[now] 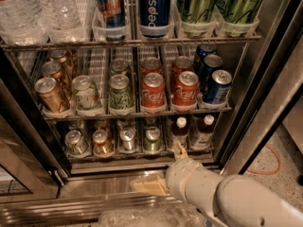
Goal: Pick blue plastic bottle from bottom shelf of fridge
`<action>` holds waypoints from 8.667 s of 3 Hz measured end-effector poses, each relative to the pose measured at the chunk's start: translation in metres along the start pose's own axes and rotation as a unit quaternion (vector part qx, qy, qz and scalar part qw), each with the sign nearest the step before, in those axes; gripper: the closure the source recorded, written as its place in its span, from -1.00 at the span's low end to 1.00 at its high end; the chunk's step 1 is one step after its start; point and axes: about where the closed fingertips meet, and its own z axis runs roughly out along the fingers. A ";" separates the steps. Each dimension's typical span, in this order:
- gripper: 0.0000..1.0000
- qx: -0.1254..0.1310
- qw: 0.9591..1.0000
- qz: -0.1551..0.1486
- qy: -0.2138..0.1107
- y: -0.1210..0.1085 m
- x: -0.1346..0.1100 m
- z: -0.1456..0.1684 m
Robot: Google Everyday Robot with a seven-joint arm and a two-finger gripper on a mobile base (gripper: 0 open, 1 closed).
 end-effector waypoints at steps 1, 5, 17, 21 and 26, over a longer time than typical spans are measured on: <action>-1.00 0.033 0.998 -0.027 -0.044 -0.003 0.013 -0.004; -1.00 0.063 0.985 0.068 -0.145 0.008 0.052 0.001; -1.00 0.250 0.921 0.094 -0.283 -0.108 0.080 0.032; -0.35 0.262 0.917 0.097 -0.286 -0.116 0.087 0.047; -0.42 0.288 0.908 0.111 -0.282 -0.147 0.083 0.067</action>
Offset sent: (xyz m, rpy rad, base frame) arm -0.0220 -0.0295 -0.0512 0.2641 -0.2076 -0.1130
